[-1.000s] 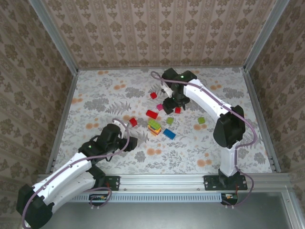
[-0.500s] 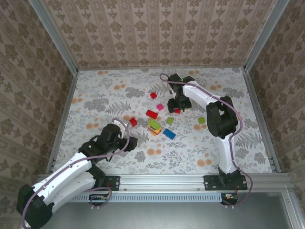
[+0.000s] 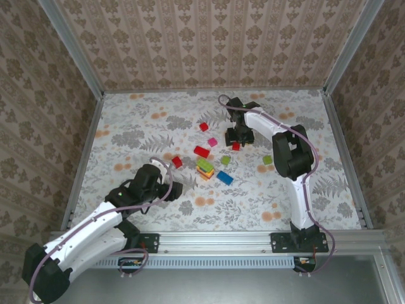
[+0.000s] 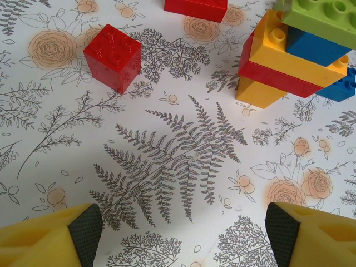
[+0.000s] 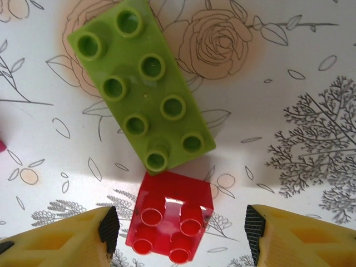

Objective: Assemble a carrot with lego

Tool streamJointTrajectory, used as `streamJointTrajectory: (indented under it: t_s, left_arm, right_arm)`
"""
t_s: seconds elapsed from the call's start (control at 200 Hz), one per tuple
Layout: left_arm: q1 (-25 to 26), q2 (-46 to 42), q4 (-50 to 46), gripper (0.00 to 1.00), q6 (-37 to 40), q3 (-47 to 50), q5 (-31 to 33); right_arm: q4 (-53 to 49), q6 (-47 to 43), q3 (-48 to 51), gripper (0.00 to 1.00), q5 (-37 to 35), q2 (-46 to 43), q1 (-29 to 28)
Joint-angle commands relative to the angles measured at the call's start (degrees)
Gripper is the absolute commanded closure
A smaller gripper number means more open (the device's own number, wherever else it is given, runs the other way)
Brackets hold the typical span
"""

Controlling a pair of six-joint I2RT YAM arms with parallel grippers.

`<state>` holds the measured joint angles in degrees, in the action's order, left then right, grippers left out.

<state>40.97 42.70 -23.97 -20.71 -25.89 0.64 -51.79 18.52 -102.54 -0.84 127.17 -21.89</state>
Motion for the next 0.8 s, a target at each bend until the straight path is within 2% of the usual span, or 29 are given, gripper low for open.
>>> streamJointTrajectory:
  t_s: [0.0,0.25,0.43,0.795]
  left_arm:
    - [0.42,0.15,0.81,0.19,1.44,0.4,-0.48]
    - [0.43,0.17,0.76,0.19,1.42,0.37,-0.57]
    - [0.41,0.26,0.76,0.19,1.41,0.4,-0.56]
    - [0.41,0.28,0.82,0.19,1.64,0.4,-0.73]
  right_arm:
    - [0.4,1.82,-2.29,0.38,1.71,2.23,0.17]
    - [0.92,2.04,-1.63,0.47,2.06,2.2,0.35]
    - [1.55,2.08,-0.4,0.48,2.42,1.35,0.6]
    - [3.15,2.14,2.95,0.58,3.46,-0.62,1.28]
